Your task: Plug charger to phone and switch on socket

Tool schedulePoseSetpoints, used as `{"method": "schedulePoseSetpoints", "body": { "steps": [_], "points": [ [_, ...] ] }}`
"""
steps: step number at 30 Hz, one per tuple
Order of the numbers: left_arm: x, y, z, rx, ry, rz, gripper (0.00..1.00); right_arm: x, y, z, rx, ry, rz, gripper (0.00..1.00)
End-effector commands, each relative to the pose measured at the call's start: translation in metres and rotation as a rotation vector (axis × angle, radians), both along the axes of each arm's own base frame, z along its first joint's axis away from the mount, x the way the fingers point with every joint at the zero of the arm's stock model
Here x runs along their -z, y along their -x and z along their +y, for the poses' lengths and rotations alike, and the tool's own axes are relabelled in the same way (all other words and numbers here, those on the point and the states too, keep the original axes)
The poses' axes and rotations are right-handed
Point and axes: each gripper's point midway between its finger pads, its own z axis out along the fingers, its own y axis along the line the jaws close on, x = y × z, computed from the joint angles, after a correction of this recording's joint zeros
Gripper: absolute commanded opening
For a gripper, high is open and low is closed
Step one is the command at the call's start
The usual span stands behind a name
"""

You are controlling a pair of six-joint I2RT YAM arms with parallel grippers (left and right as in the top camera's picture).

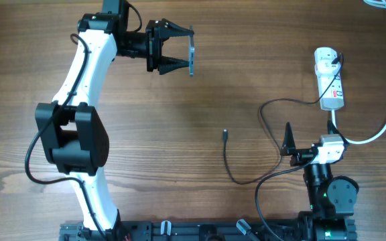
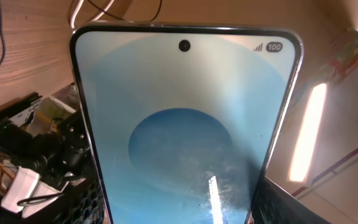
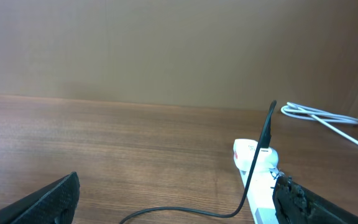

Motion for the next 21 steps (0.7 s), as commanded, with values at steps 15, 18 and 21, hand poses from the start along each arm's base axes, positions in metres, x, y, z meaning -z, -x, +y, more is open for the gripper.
{"method": "schedulePoseSetpoints", "body": {
  "steps": [15, 18, 21],
  "points": [
    [-0.0269, 0.0070, 0.0085, -0.008, 0.053, 0.032, 0.68, -0.0015, 0.0002, -0.0030, 0.015, -0.003, -0.008, 1.00],
    [-0.0269, 0.0070, 0.0085, -0.008, 0.053, 0.032, 0.68, -0.0015, 0.0002, -0.0030, 0.015, -0.003, -0.008, 1.00],
    [-0.0269, 0.0070, 0.0085, -0.008, 0.053, 0.031, 0.68, -0.0015, 0.0002, -0.0030, 0.015, -0.003, -0.008, 1.00]
  ]
}}
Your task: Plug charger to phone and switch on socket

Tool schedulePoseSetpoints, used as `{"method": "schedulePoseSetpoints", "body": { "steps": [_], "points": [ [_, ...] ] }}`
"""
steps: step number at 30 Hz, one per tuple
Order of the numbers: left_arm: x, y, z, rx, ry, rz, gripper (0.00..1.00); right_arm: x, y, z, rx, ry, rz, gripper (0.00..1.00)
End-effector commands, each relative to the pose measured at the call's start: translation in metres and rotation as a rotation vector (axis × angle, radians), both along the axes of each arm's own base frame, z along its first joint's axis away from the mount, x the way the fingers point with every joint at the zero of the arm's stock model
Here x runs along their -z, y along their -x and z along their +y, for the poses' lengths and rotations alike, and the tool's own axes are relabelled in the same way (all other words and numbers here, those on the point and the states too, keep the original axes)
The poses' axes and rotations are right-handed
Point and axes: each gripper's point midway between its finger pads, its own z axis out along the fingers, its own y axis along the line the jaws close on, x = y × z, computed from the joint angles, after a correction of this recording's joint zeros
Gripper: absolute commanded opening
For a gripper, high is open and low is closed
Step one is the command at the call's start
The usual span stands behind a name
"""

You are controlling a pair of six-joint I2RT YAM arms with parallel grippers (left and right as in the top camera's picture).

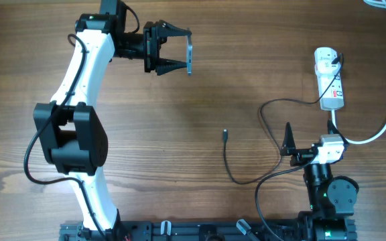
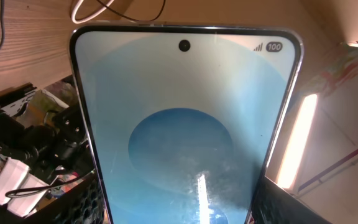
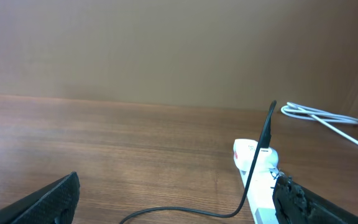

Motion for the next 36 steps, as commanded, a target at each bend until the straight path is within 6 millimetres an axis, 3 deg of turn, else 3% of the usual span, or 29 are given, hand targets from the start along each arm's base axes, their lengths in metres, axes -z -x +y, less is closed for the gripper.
{"method": "schedulePoseSetpoints", "body": {
  "steps": [1, 31, 36],
  "points": [
    [-0.028, 0.006, 0.003, 0.004, 0.059, -0.035, 0.68, -0.001, 0.000, -0.003, 0.015, -0.002, -0.008, 1.00],
    [-0.028, 0.006, 0.003, 0.004, 0.059, -0.038, 0.68, -0.002, 0.000, -0.003, 0.014, -0.006, -0.008, 1.00],
    [-0.027, 0.006, 0.003, 0.004, 0.059, -0.038, 0.68, -0.005, 0.004, 0.030, -0.177, -0.278, 0.012, 1.00]
  ]
}}
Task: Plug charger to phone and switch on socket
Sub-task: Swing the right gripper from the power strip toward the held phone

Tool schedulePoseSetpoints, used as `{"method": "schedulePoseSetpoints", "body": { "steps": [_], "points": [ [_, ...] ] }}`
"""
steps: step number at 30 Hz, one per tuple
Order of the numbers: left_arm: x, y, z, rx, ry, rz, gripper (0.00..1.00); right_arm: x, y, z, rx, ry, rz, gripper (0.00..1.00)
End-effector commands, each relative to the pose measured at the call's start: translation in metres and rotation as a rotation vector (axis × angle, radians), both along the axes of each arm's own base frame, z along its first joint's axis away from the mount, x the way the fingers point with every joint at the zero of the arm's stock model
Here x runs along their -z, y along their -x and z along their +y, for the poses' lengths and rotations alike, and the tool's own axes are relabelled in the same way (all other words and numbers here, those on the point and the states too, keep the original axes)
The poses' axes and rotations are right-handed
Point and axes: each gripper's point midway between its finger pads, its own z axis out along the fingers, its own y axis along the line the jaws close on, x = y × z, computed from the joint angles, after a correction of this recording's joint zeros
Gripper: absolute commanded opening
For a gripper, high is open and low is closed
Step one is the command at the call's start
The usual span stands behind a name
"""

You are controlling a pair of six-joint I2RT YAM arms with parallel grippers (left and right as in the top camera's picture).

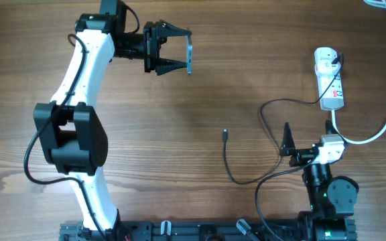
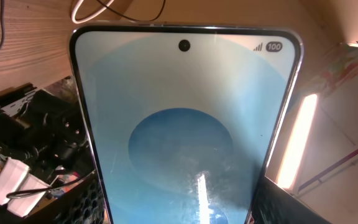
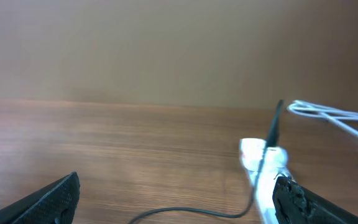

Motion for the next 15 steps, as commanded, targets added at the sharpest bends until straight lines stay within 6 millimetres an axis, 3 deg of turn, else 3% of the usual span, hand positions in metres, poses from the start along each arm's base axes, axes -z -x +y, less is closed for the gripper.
{"method": "schedulePoseSetpoints", "body": {
  "steps": [1, 5, 7, 9, 15],
  "points": [
    [-0.027, 0.006, 0.003, 0.004, 0.059, -0.038, 0.68, -0.006, 0.005, 0.027, -0.164, -0.308, 0.026, 1.00],
    [-0.027, 0.006, 0.003, 0.004, 0.059, -0.038, 0.68, -0.006, 0.007, 0.035, -0.202, -0.761, 0.119, 1.00],
    [-0.028, 0.006, 0.003, 0.004, 0.059, -0.038, 0.68, -0.009, 0.012, 0.049, -0.283, -0.968, 0.193, 1.00],
    [-0.027, 0.006, 0.003, 0.004, 0.059, -0.038, 0.68, -0.019, 0.015, 0.056, -0.339, -1.027, 0.195, 1.00],
    [-0.028, 0.006, 0.003, 0.004, 0.059, -0.038, 0.68, -0.086, 0.040, 0.073, -0.583, -0.921, -0.022, 1.00]
  ]
}}
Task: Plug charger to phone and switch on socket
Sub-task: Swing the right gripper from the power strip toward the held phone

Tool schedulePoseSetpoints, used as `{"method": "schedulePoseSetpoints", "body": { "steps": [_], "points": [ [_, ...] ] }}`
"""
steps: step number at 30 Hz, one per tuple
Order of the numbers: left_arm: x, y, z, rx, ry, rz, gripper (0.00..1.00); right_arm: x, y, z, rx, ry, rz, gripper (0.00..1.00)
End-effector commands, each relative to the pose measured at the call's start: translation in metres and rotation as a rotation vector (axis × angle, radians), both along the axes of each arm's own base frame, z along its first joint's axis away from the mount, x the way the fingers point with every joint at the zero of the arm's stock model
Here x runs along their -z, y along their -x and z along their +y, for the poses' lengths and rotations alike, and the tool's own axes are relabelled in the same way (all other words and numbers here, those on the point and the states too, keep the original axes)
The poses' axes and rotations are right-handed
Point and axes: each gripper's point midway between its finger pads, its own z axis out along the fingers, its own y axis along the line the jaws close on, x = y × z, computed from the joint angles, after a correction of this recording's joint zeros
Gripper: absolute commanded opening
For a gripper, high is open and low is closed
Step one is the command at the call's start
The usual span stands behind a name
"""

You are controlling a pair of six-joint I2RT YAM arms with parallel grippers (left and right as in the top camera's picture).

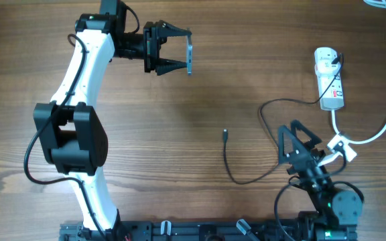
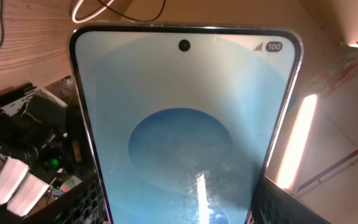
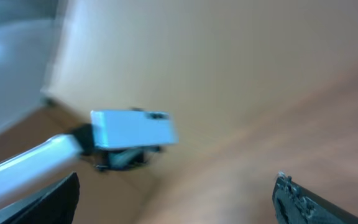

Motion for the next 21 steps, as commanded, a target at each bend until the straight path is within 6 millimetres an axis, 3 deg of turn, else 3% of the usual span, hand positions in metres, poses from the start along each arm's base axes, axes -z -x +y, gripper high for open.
{"method": "schedulePoseSetpoints", "body": {
  "steps": [1, 3, 8, 11, 13, 16, 17, 19, 21],
  "points": [
    [-0.027, 0.006, 0.003, 0.004, 0.059, -0.041, 0.68, -0.035, 0.020, 0.014, -0.114, -0.049, -0.103, 1.00],
    [-0.027, 0.006, 0.003, 0.004, 0.059, -0.041, 0.68, -0.054, 0.026, 0.014, -0.103, 0.000, -0.155, 1.00],
    [-0.027, 0.006, 0.003, 0.004, 0.059, -0.041, 0.68, -0.077, 0.021, 0.015, -0.036, 0.237, -0.125, 1.00],
    [-0.027, 0.006, 0.003, 0.004, 0.059, -0.041, 0.68, -0.088, 0.002, 0.014, -0.039, 0.491, 0.035, 1.00],
    [-0.027, 0.006, 0.003, 0.004, 0.059, -0.042, 0.68, -0.090, -0.008, 0.016, -0.086, 0.536, 0.150, 1.00],
    [-0.027, 0.006, 0.003, 0.004, 0.059, -0.042, 0.68, -0.103, -0.021, 0.028, -0.196, 0.456, 0.273, 1.00],
    [-0.027, 0.006, 0.003, 0.004, 0.059, -0.042, 0.68, -0.110, -0.029, 0.039, -0.284, 0.289, 0.380, 1.00],
    [-0.028, 0.006, 0.003, 0.004, 0.059, -0.044, 0.68, -0.105, -0.035, 0.050, -0.377, 0.123, 0.510, 1.00],
    [-0.027, 0.006, 0.003, 0.004, 0.059, -0.045, 0.68, -0.098, -0.036, 0.060, -0.475, 0.104, 0.545, 1.00]
  ]
}}
